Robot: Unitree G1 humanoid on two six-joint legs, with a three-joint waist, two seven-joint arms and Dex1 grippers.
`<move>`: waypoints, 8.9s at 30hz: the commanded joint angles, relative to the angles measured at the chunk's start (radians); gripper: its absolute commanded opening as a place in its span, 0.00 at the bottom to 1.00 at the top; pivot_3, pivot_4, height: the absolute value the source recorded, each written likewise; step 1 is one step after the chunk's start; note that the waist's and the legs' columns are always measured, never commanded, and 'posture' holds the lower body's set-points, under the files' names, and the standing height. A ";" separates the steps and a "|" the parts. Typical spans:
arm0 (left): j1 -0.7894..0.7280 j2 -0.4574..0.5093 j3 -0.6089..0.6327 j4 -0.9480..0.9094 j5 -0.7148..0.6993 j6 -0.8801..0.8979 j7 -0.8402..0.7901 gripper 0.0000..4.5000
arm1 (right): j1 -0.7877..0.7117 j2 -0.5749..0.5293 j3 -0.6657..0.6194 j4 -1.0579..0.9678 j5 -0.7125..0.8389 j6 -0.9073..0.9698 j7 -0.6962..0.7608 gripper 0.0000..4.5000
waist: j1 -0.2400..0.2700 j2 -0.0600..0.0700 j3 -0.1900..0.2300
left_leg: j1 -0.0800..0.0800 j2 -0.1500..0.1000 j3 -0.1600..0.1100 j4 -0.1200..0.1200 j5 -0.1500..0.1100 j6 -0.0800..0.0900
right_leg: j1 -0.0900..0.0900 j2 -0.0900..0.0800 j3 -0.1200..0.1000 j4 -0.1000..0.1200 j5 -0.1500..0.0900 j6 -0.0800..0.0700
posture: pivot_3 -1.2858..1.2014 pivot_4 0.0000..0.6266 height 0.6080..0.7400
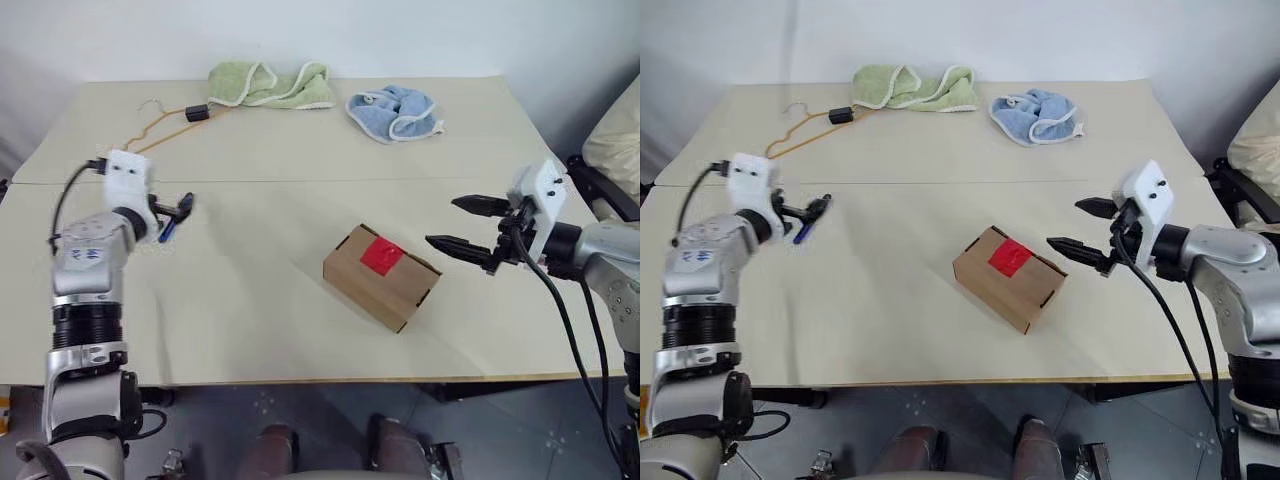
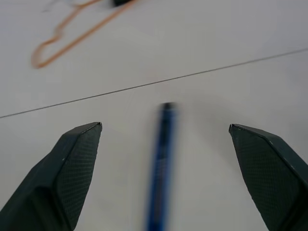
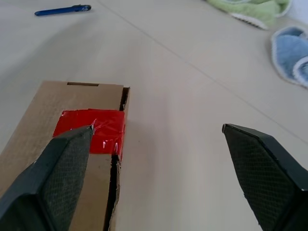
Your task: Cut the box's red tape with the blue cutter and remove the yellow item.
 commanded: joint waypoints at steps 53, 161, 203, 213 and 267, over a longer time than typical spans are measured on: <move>-0.242 0.095 -0.183 0.612 0.055 0.009 -0.195 0.11 | -0.024 -0.024 -0.009 -0.018 -0.024 0.010 0.004 1.00 | -0.010 -0.002 0.000 | 0.009 0.000 0.012 -0.001 0.000 0.000 | -0.001 0.000 0.012 0.007 0.000 0.000 | 0.52 0.24 1.00; 0.458 0.312 -0.323 -0.349 0.029 -0.596 -0.820 0.09 | -0.295 0.666 0.810 0.264 -0.626 -0.157 0.005 0.01 | -0.051 -0.002 -0.002 | 0.000 0.006 0.017 -0.001 -0.002 -0.003 | -0.021 0.007 0.019 0.017 -0.001 -0.006 | 0.52 0.24 1.00; 0.601 0.436 -0.194 -0.388 -0.006 -0.583 -0.839 0.09 | -0.378 0.752 0.940 0.193 -0.799 -0.217 -0.019 0.01 | -0.071 -0.001 -0.002 | 0.008 0.020 0.020 -0.005 -0.006 -0.010 | -0.021 0.020 0.020 0.019 -0.005 -0.015 | 0.52 0.24 1.00; 0.601 0.424 -0.202 -0.407 -0.011 -0.570 -0.835 0.09 | -0.372 0.775 0.941 0.273 -0.823 -0.276 -0.019 0.01 | -0.074 -0.001 -0.002 | 0.008 0.020 0.020 -0.005 -0.006 -0.011 | -0.021 0.020 0.020 0.019 -0.005 -0.015 | 0.52 0.24 1.00; 0.549 0.410 -0.248 -0.405 0.000 -0.556 -0.834 0.09 | -0.355 0.763 0.848 0.241 -0.841 -0.275 -0.015 0.01 | -0.072 -0.001 -0.002 | 0.008 0.021 0.021 -0.006 -0.007 -0.011 | -0.022 0.021 0.021 0.019 -0.005 -0.016 | 0.52 0.24 1.00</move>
